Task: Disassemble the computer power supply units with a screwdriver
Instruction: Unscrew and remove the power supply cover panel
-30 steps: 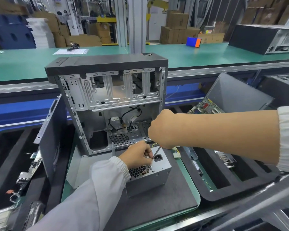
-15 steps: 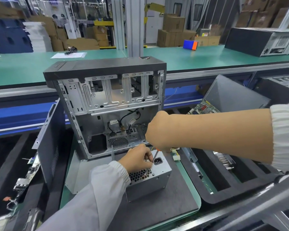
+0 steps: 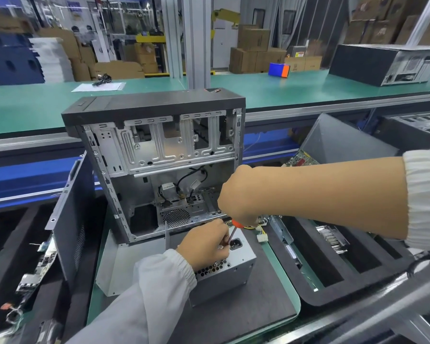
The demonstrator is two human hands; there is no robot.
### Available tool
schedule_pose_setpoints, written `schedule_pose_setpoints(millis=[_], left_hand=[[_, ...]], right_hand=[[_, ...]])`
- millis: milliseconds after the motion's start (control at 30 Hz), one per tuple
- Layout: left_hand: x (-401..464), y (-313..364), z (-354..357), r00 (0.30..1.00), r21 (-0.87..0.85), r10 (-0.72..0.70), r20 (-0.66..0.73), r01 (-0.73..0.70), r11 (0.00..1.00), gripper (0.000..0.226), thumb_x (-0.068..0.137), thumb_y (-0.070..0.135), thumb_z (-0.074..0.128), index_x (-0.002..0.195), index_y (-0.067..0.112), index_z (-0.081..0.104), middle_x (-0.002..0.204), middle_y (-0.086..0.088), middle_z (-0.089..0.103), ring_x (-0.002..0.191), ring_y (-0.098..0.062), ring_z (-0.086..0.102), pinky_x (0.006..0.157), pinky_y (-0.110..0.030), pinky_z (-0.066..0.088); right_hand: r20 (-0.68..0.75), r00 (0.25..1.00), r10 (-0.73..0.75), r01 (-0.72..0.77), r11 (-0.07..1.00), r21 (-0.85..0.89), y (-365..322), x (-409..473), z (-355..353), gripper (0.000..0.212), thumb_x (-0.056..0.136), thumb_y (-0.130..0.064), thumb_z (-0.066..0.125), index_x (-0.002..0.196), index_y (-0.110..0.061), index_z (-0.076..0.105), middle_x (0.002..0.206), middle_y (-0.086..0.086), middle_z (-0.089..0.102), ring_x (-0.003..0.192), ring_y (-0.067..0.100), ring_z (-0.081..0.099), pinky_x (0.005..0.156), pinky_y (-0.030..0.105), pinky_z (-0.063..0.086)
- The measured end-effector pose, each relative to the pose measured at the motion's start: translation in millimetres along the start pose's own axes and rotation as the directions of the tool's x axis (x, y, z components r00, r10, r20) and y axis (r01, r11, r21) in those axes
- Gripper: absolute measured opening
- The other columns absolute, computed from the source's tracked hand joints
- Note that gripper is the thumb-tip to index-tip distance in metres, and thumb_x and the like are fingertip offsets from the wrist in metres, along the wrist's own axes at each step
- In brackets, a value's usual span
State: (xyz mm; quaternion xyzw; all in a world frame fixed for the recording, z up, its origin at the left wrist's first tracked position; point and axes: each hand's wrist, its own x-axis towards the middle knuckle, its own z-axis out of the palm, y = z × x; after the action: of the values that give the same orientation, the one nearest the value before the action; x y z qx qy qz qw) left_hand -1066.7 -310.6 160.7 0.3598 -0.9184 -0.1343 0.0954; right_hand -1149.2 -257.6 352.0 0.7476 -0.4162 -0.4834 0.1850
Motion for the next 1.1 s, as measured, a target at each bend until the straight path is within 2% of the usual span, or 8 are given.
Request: schedule_pose_setpoints(millis=[100, 233, 500, 667, 767, 867, 1000, 1100], left_hand=[[4.7, 5.3, 3.7, 0.999, 0.216, -0.007, 0.031, 0.000, 0.976, 0.016, 0.092, 0.024, 0.048, 0.101, 0.012, 0.053, 0.106, -0.005, 0.053, 0.093, -0.026, 0.057, 0.069, -0.035, 0.040], [10.0, 11.8, 13.3, 0.998, 0.456, -0.005, 0.070, -0.028, 0.889, 0.021, 0.092, 0.019, 0.040, 0.107, 0.009, 0.050, 0.109, -0.011, 0.052, 0.092, -0.030, 0.056, 0.067, -0.034, 0.030], [14.6, 9.3, 20.4, 0.992, 0.530, 0.050, 0.119, -0.107, 0.841, 0.027, 0.094, 0.019, 0.037, 0.112, 0.004, 0.051, 0.112, -0.016, 0.052, 0.098, -0.031, 0.054, 0.074, -0.037, 0.028], [7.6, 9.6, 18.3, 0.986, 0.540, 0.112, 0.123, -0.161, 0.826, 0.024, 0.095, 0.020, 0.035, 0.109, 0.007, 0.050, 0.109, -0.014, 0.052, 0.095, -0.032, 0.052, 0.072, -0.036, 0.022], [4.5, 10.8, 17.4, 0.988, 0.523, 0.104, 0.115, -0.149, 0.839, 0.024, 0.095, 0.023, 0.037, 0.109, 0.009, 0.051, 0.110, -0.012, 0.052, 0.096, -0.031, 0.052, 0.073, -0.036, 0.024], [3.7, 12.3, 16.0, 0.991, 0.513, 0.071, 0.114, -0.120, 0.850, 0.024, 0.097, 0.022, 0.037, 0.111, 0.010, 0.051, 0.113, -0.011, 0.052, 0.101, -0.031, 0.052, 0.079, -0.037, 0.029], [1.7, 9.9, 12.6, 0.993, 0.486, 0.087, 0.078, -0.114, 0.867, 0.027, 0.102, 0.025, 0.031, 0.108, 0.012, 0.054, 0.109, -0.007, 0.053, 0.100, -0.028, 0.052, 0.078, -0.034, 0.027], [2.5, -2.5, 7.9, 0.997, 0.234, 0.001, -0.077, 0.017, 0.972, 0.039, 0.104, 0.043, 0.030, 0.094, 0.016, 0.057, 0.096, 0.001, 0.049, 0.089, -0.019, 0.051, 0.078, -0.030, 0.038]], right_hand=[[0.037, 0.999, 0.028, -0.029, 0.999, 0.035, 3.9, -1.3, 4.8, 0.020, 0.090, -0.029, 0.064, 0.100, -0.021, 0.050, 0.071, -0.004, 0.040, 0.057, 0.016, 0.040, 0.054, 0.029, 0.040], [0.054, 0.998, 0.015, -0.018, 0.998, 0.057, 12.8, -4.9, 14.5, 0.040, 0.090, -0.034, 0.064, 0.126, -0.021, 0.054, 0.077, -0.003, 0.043, 0.078, 0.022, 0.049, 0.064, 0.033, 0.044], [0.110, 0.994, 0.014, -0.025, 0.995, 0.097, 14.1, -1.3, 29.9, 0.046, 0.092, -0.036, 0.061, 0.133, -0.019, 0.050, 0.095, -0.003, 0.046, 0.086, 0.023, 0.049, 0.061, 0.034, 0.042], [0.118, 0.992, 0.036, -0.054, 0.986, 0.155, 16.3, 1.9, 38.2, 0.040, 0.091, -0.035, 0.061, 0.127, -0.018, 0.054, 0.077, -0.002, 0.042, 0.084, 0.022, 0.051, 0.071, 0.035, 0.046], [0.080, 0.991, 0.111, -0.128, 0.961, 0.246, 21.7, 9.3, 48.5, 0.023, 0.091, -0.029, 0.059, 0.110, -0.017, 0.056, 0.071, -0.003, 0.040, 0.070, 0.021, 0.051, 0.062, 0.033, 0.045], [-0.009, 0.974, 0.227, -0.202, 0.881, 0.428, 25.9, 21.3, 66.3, 0.014, 0.093, -0.028, 0.053, 0.093, -0.015, 0.048, 0.071, -0.002, 0.043, 0.057, 0.015, 0.041, 0.048, 0.029, 0.032], [0.035, 0.971, 0.238, -0.184, 0.642, 0.744, 23.7, 38.7, 94.0, 0.035, 0.094, -0.039, 0.048, 0.091, -0.007, 0.063, 0.074, 0.005, 0.065, 0.056, 0.018, 0.053, 0.047, 0.023, 0.036], [0.063, 0.981, 0.183, -0.137, 0.431, 0.892, 16.6, 44.5, 113.5, 0.039, 0.093, -0.037, 0.043, 0.094, -0.003, 0.062, 0.068, 0.007, 0.064, 0.050, 0.019, 0.052, 0.045, 0.020, 0.039]])
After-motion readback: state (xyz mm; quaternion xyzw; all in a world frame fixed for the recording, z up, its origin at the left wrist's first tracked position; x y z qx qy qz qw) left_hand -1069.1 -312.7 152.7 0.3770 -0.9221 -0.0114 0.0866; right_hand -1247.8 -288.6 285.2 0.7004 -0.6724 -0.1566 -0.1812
